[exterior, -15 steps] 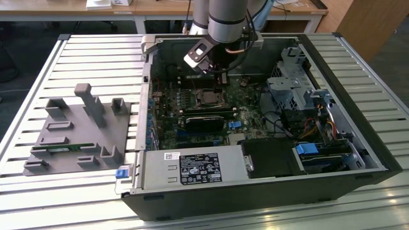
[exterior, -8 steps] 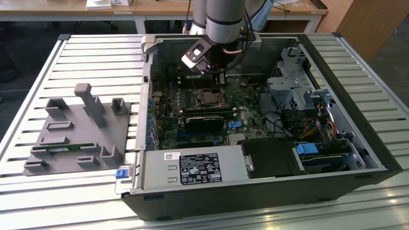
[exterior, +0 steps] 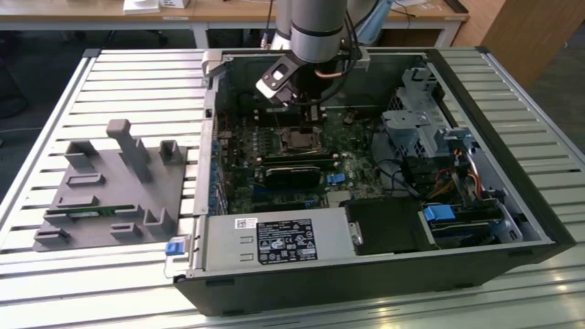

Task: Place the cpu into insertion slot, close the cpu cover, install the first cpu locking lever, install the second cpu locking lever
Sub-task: 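Close the cpu cover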

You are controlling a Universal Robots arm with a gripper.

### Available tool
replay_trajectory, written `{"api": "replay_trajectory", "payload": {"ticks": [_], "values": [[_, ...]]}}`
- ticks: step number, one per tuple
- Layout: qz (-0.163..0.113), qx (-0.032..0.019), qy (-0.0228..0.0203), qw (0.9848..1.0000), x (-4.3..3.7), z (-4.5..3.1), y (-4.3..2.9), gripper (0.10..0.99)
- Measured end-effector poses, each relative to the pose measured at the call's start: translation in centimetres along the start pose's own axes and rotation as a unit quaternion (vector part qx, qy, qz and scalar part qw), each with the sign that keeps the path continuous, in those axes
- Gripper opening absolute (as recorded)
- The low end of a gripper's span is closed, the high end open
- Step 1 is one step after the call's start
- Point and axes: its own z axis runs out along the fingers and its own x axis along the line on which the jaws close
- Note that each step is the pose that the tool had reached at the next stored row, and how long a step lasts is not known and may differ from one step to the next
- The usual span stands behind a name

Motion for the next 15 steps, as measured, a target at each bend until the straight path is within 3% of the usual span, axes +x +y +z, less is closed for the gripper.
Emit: {"api": "replay_trajectory", "payload": {"ticks": [6,12,15], "values": [[0.0,0.0,-0.0001,1.0,-0.01,0.4,-0.37,0.106],[0.0,0.0,0.0,1.0,-0.02,0.52,-1.79,0.106],[0.0,0.0,-0.0001,1.0,-0.02,0.62,-2.16,0.106]]}}
